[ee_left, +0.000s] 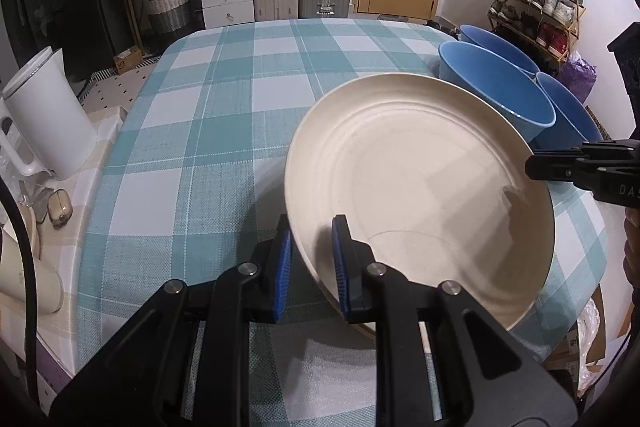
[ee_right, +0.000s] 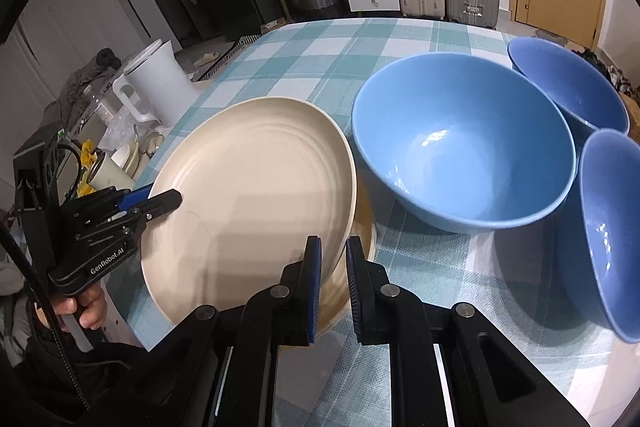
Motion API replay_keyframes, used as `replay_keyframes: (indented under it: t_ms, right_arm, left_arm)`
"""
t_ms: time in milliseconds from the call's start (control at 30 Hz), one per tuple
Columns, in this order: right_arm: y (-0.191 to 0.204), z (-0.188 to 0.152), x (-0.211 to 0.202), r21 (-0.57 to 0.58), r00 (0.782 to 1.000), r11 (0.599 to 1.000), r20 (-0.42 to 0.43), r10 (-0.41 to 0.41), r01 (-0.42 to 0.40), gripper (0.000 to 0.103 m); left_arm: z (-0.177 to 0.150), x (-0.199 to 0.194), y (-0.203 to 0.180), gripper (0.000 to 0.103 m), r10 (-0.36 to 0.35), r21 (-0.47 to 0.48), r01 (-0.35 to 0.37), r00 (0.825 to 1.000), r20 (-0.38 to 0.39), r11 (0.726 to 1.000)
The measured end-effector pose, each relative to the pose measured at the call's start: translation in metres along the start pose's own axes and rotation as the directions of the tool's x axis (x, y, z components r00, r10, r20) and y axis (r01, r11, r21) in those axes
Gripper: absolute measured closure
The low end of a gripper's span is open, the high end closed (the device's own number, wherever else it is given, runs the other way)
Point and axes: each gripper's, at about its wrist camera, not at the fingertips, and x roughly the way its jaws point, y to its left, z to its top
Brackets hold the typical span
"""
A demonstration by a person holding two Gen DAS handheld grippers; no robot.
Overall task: Organize plates and bowls
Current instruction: 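Lower the held cream plate onto the plate stack and open the left gripper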
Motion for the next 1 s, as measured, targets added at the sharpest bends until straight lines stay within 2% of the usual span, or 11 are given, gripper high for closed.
replay_keyframes:
  t_ms: [267,1000]
  right_arm:
    - [-0.003,-0.008,0.008,0.009,1.0,1.0,-0.007,-0.015,0.015,0.09]
    - [0.009,-0.018,0.024,-0.025,0.993,0.993,-0.029,-0.114,0.114,0.089]
  left_arm:
    - [-0.007,0.012,-0.002,0.088,-0.001,0.013,0.002,1.0,-0.008,1.0]
    - [-0.015,0.026,-0.027,0.082,0.154,0.144,-0.156,0.988,0.028,0.977]
